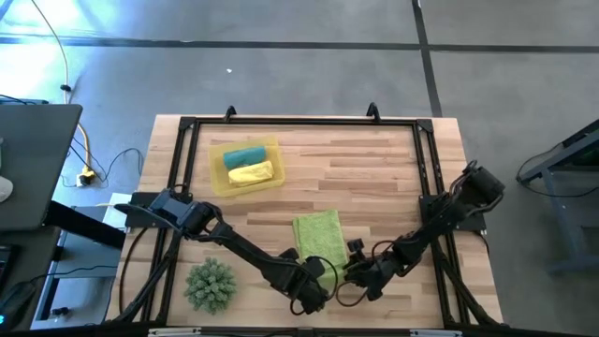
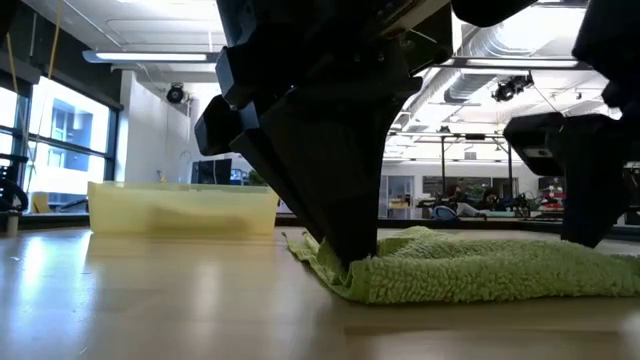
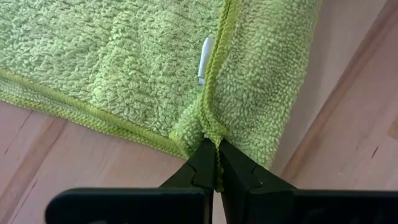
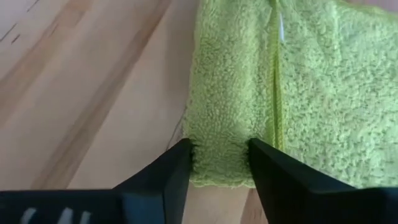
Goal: Roll microfiber towels into tight, uniform cylinder then place into a basket
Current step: Roll the green microfiber towel
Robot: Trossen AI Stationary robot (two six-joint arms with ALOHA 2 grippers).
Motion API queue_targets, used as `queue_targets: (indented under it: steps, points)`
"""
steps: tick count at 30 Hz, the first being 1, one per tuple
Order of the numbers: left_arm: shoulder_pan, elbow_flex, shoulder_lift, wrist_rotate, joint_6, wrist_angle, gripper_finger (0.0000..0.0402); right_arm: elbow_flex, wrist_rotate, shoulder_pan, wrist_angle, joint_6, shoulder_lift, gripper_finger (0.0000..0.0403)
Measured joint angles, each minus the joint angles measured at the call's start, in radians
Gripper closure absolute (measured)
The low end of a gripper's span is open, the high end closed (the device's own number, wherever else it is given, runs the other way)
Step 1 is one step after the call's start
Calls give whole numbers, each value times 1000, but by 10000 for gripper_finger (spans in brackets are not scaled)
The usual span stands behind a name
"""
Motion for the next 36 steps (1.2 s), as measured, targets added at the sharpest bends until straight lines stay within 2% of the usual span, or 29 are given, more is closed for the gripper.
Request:
queue_targets:
  steps: [7, 15, 20, 24, 26, 31, 36]
  points:
    - [0, 0, 0, 11, 38, 0, 389, 5, -9, 0, -26, 108, 45, 227]
    - [10, 6, 0, 81, 179, -56, 323, 4, -14, 0, -16, 173, 54, 228]
    - [43, 58, 0, 173, 248, -226, 286, 3, -14, 0, -6, 187, 56, 229]
    - [58, 140, 2, 206, 325, -445, 280, 0, -12, 0, 9, 208, 57, 229]
    - [51, 168, -1, 204, 364, -497, 281, 0, -12, 0, 12, 230, 57, 229]
    - [-31, 214, -1, 155, 468, -465, 284, 0, -8, 5, 7, 307, 57, 229]
    - [-134, 211, -9, 39, 321, -464, 284, 1, 25, 22, 3, 322, 58, 229]
